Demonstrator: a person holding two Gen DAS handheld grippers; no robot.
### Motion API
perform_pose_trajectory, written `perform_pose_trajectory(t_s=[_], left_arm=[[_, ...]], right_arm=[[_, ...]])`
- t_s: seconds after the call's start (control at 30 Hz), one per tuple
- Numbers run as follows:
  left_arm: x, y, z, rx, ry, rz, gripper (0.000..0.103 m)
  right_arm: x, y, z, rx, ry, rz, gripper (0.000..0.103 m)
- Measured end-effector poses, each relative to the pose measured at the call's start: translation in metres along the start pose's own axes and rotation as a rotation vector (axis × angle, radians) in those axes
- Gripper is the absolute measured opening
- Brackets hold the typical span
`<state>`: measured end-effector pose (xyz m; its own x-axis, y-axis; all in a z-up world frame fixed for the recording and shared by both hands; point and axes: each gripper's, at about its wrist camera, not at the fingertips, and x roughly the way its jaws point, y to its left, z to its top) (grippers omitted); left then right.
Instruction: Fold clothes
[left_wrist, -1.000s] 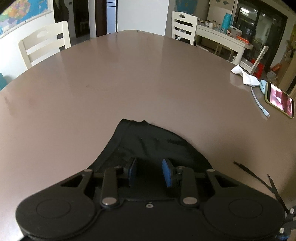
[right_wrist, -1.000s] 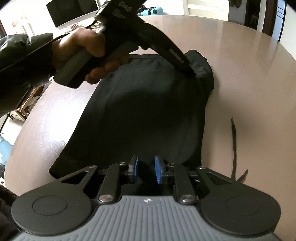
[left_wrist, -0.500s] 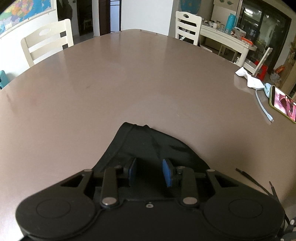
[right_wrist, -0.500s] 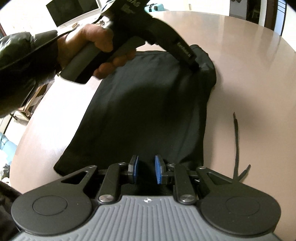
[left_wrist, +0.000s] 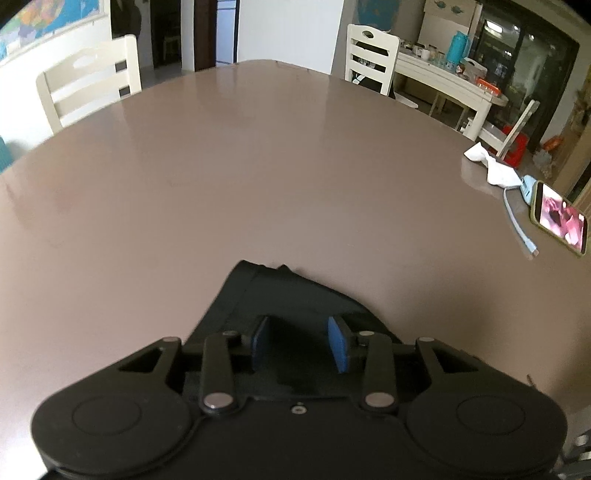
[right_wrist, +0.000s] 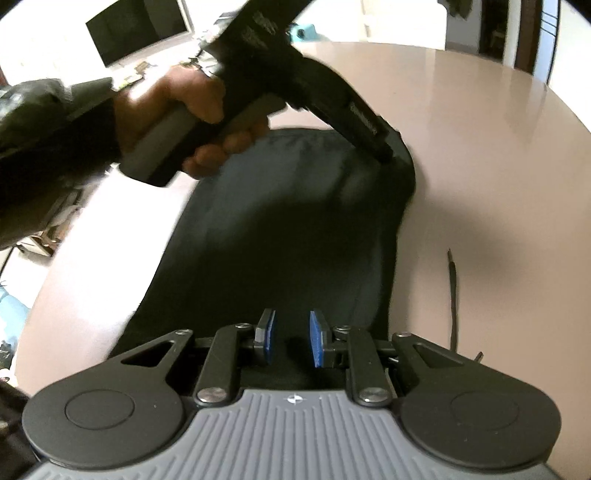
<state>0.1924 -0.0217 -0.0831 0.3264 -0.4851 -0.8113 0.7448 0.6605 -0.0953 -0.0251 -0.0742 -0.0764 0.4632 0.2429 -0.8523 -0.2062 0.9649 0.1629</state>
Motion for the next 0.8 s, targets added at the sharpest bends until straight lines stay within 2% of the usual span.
perform_pose_trajectory(t_s=[0.17,0.27,0.53,0.67,0.73,0.8], left_arm=[[0.003,0.002,0.004,-0.015,-0.003,-0.004,0.036],[0.004,0.007,0.006,-0.061,-0.006,-0.02,0.036],[0.005,0.004,0.009,-0.053,0.001,-0.006,0.036],[-0.007,0.021,0.018,-0.119,-0.039,0.036,0.036],[-0.018,0.036,0.022,-0.162,-0.066,0.031,0.037],[-0.024,0.039,0.024,-0.153,-0.076,0.039,0.037]], right_arm=[[0.0,0.001,-0.009,-0.024,0.016,0.016,0.022],[-0.003,0.0,-0.013,-0.019,0.024,0.024,0.022],[-0.001,0.002,-0.015,-0.011,0.025,0.035,0.027],[-0.004,0.001,-0.017,-0.007,0.03,0.035,0.027],[-0.01,0.002,-0.016,-0.006,0.016,0.032,0.027],[-0.019,0.003,-0.015,-0.007,-0.022,0.021,0.027]])
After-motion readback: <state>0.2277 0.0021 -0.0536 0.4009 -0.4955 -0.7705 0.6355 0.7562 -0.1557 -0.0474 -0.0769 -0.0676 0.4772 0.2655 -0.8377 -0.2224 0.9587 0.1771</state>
